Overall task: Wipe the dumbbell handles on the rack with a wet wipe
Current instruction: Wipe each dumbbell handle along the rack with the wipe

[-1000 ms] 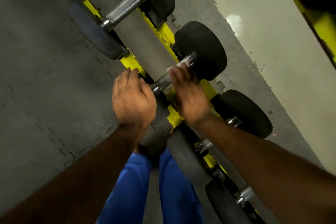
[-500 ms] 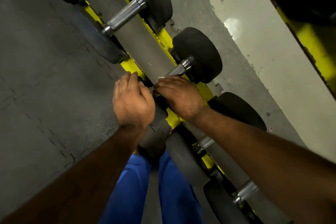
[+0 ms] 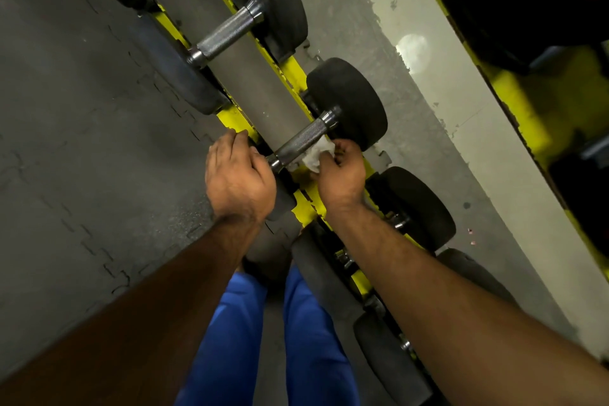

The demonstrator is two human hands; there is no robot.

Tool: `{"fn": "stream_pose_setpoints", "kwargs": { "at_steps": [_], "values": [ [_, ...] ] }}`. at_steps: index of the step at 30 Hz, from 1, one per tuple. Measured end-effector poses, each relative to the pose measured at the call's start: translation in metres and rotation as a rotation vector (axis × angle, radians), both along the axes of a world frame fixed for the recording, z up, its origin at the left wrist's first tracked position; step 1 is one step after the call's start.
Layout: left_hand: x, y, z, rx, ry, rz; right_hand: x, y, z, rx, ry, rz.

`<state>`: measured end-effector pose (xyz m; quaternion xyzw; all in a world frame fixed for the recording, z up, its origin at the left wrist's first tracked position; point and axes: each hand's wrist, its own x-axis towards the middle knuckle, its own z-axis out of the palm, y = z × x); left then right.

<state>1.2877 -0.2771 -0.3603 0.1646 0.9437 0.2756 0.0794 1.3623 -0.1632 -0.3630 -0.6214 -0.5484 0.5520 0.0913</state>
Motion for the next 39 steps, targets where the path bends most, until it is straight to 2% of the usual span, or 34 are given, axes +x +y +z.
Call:
{"fn": "stream_pose_setpoints", "kwargs": {
  "at_steps": [4, 6, 10, 15, 18, 21, 24, 26, 29, 32, 33, 36, 38, 39],
  "values": [
    [0.000, 0.000, -0.001, 0.002, 0.008, -0.002, -0.002, 0.009, -0.002, -0.310, 0.014, -0.296],
    [0.000, -0.001, -0.002, 0.000, 0.009, -0.005, -0.013, 0.016, 0.001, -0.401, 0.068, -0.347],
    [0.000, -0.001, -0.003, -0.005, 0.018, 0.003, -0.039, 0.020, 0.001, -0.488, 0.052, -0.404],
    [0.000, -0.001, -0.004, 0.003, 0.021, 0.000, -0.049, 0.031, 0.006, -0.525, 0.092, -0.335],
    [-0.001, -0.001, -0.006, 0.002, 0.032, -0.001, -0.053, 0.013, 0.010, -0.503, -0.005, -0.246],
    [0.000, -0.001, -0.004, -0.006, 0.031, -0.003, -0.047, 0.011, 0.012, -0.567, -0.008, -0.158],
    [0.001, -0.001, -0.005, -0.005, 0.032, -0.007, -0.048, 0.031, 0.006, -0.512, 0.047, -0.210],
    [0.000, -0.001, -0.006, -0.008, 0.028, -0.004, -0.043, 0.018, 0.004, -0.504, -0.003, -0.134],
    [0.000, -0.001, -0.004, -0.006, 0.027, -0.007, -0.039, 0.002, 0.003, -0.685, 0.023, -0.017],
    [0.000, -0.001, -0.004, 0.001, 0.029, -0.006, -0.040, 0.020, -0.006, -0.665, 0.134, -0.186],
    [0.000, -0.001, -0.004, 0.000, 0.030, -0.004, -0.038, 0.018, -0.007, -0.647, 0.131, -0.195],
    [0.000, -0.001, -0.003, -0.005, 0.032, 0.000, -0.028, -0.004, -0.003, -0.706, 0.056, 0.005],
    [0.001, 0.000, -0.001, -0.001, 0.020, -0.002, -0.029, 0.006, -0.003, -0.753, 0.108, -0.038],
    [0.001, 0.000, -0.001, 0.000, 0.015, -0.003, -0.033, 0.019, -0.003, -0.748, 0.177, -0.134]
  ]
}}
